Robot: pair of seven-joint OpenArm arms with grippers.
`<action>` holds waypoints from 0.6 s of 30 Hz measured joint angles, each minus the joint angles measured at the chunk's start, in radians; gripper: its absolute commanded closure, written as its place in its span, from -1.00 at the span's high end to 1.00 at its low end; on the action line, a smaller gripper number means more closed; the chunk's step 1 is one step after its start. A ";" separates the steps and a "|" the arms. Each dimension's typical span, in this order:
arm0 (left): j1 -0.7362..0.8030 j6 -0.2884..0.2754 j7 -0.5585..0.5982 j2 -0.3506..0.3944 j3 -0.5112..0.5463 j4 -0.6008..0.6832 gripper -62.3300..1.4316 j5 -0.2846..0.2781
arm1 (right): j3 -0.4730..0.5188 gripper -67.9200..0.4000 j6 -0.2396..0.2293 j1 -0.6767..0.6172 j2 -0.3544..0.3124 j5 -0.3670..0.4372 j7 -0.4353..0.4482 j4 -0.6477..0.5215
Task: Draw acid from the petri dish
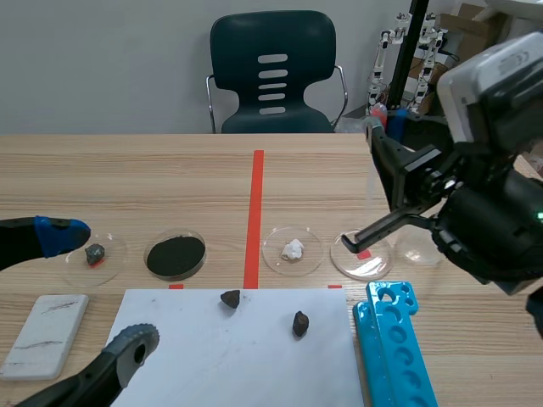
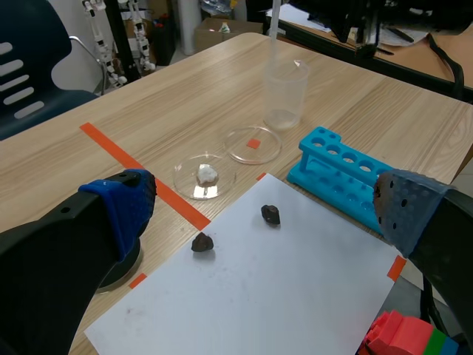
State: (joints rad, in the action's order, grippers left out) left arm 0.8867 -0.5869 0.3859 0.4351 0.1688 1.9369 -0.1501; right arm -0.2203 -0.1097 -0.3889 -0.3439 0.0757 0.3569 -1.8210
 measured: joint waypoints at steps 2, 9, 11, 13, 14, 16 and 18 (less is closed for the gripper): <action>0.000 0.000 0.000 0.000 0.000 0.000 0.99 0.000 | -0.031 -0.88 0.029 0.035 0.000 0.009 0.000 0.039; 0.000 0.000 0.000 0.000 0.000 0.000 0.99 0.000 | -0.106 -0.88 0.093 0.132 0.000 0.075 0.037 0.193; 0.000 0.000 0.000 0.000 0.000 0.000 0.99 0.000 | -0.108 -0.88 0.092 0.153 0.000 0.102 0.059 0.247; 0.000 0.000 0.000 0.000 0.000 0.000 0.99 0.000 | -0.110 -0.88 0.092 0.170 0.000 0.135 0.073 0.298; 0.000 0.000 0.000 0.000 0.000 0.000 0.99 0.000 | -0.114 -0.88 0.093 0.177 0.000 0.144 0.086 0.323; 0.000 0.000 0.000 0.000 0.000 0.000 0.99 0.000 | -0.126 -0.88 0.095 0.192 0.000 0.153 0.104 0.365; 0.000 0.000 0.000 0.000 0.000 0.000 0.99 0.000 | -0.143 -0.88 0.095 0.206 0.000 0.154 0.122 0.401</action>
State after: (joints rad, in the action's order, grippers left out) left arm 0.8867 -0.5869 0.3855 0.4351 0.1688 1.9369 -0.1501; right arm -0.3634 -0.0151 -0.1833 -0.3435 0.2298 0.4793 -1.4197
